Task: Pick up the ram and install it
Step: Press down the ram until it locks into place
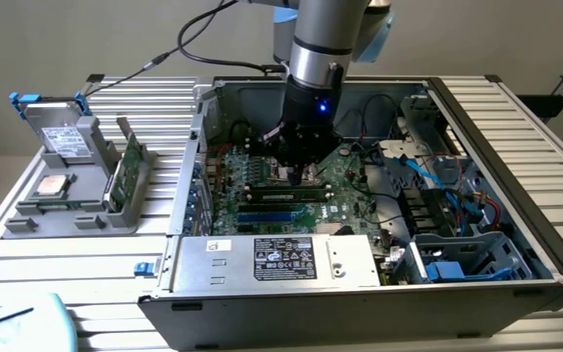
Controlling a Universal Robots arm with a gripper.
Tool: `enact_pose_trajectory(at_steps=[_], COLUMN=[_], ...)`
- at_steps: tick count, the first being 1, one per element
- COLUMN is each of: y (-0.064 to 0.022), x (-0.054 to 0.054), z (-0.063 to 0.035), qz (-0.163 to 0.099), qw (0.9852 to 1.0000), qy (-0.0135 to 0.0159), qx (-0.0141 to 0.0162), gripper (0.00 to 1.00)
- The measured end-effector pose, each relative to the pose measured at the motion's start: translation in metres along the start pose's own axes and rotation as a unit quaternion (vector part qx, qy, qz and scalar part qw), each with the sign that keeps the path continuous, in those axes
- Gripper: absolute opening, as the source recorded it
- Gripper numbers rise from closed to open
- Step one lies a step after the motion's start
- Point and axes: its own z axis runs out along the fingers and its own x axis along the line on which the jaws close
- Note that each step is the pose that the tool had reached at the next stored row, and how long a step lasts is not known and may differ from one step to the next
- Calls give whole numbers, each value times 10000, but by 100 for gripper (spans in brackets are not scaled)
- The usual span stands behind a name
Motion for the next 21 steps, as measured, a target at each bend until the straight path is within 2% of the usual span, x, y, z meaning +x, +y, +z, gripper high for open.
enact_pose_trajectory(at_steps=[3,5,6,13,15,17,21], y=[-1,-2,-2,-4,-4,-4,-4], x=[2,4,4,8,8,7,8], z=[-11,-22,-26,-53,-57,-58,-60], qz=[119,188,217,442,514,597,783], qw=[9999,9998,9997,9987,9983,9978,9966], qy=[23,2,-22,-234,-266,-276,-260], qx=[51,61,64,94,93,86,69], gripper=[11,11,11,11,11,11,11])
